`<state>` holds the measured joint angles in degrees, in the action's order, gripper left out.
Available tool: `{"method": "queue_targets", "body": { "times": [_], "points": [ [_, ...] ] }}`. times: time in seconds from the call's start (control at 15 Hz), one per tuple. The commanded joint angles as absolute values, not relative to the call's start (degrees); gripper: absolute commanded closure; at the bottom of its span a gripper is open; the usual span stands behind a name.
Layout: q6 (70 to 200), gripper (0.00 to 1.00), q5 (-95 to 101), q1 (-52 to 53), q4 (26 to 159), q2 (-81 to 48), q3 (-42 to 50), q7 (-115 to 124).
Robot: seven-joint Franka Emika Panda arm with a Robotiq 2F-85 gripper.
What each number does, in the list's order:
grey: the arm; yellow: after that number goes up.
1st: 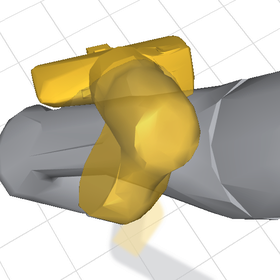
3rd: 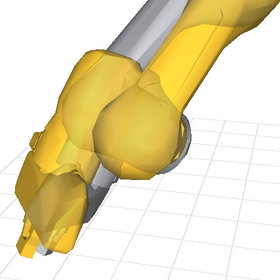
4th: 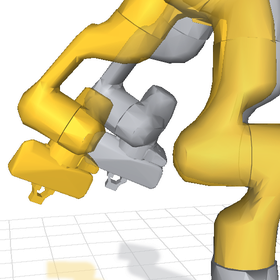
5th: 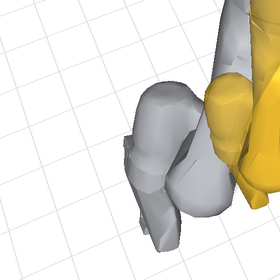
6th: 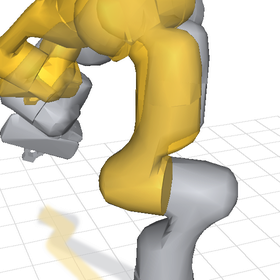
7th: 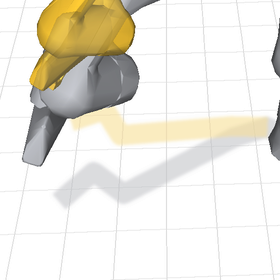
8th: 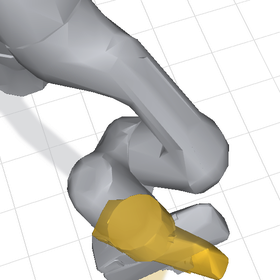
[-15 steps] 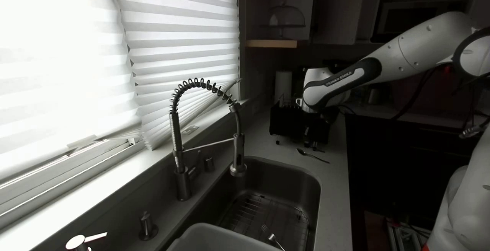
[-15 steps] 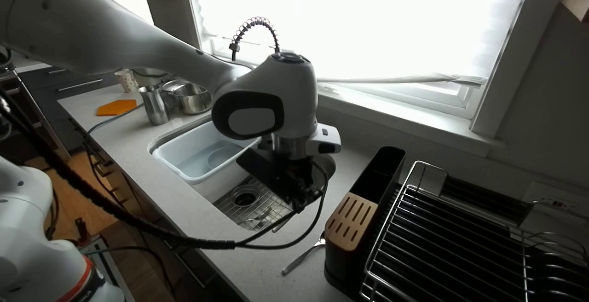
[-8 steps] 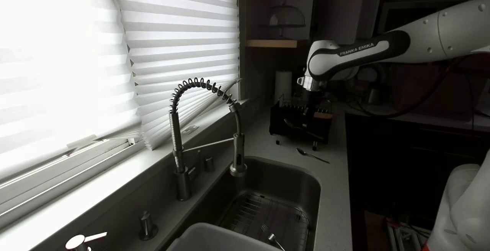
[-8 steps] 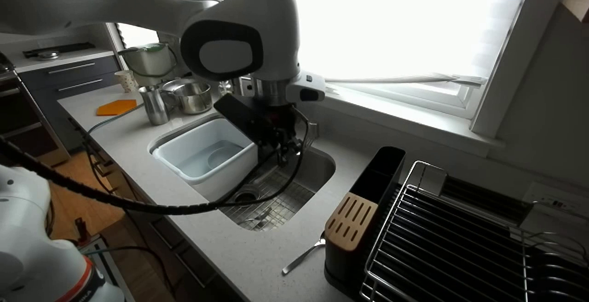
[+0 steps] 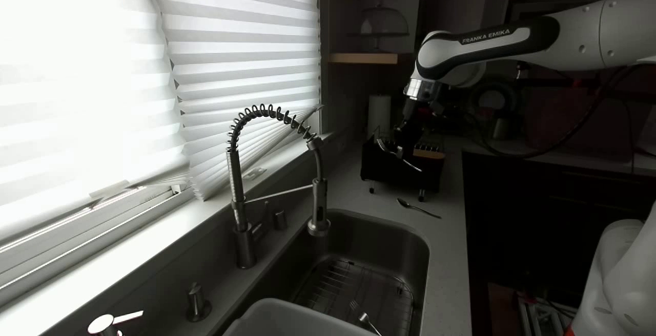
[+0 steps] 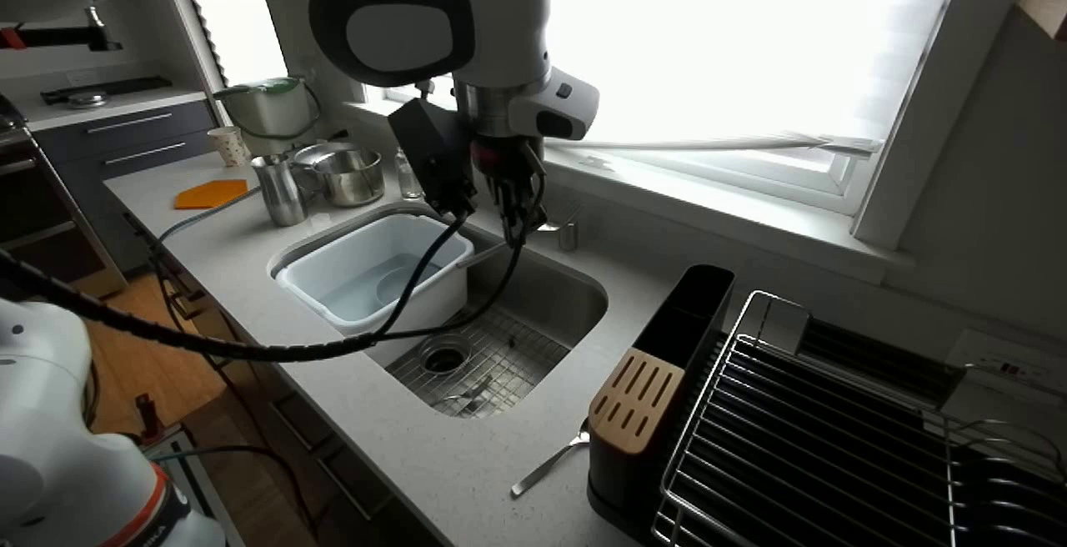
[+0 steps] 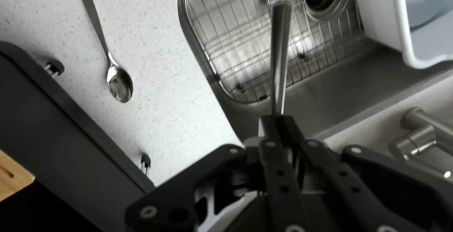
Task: Put the fork in the black object
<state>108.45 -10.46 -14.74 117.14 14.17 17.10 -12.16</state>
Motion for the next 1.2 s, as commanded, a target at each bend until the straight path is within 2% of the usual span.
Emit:
{"method": "queue_targets", "body": {
  "times": [0.0,0.73,1.13],
  "points": [
    [120.23,0.98,-10.49,-14.99,118.53,14.44,16.94,-7.62],
    [154.67,0.98,-6.07,-16.82,122.49,8.22,16.41,3.69],
    [164.14,0.98,3.76,-18.56,123.54,4.55,16.36,13.04]
  ]
}}
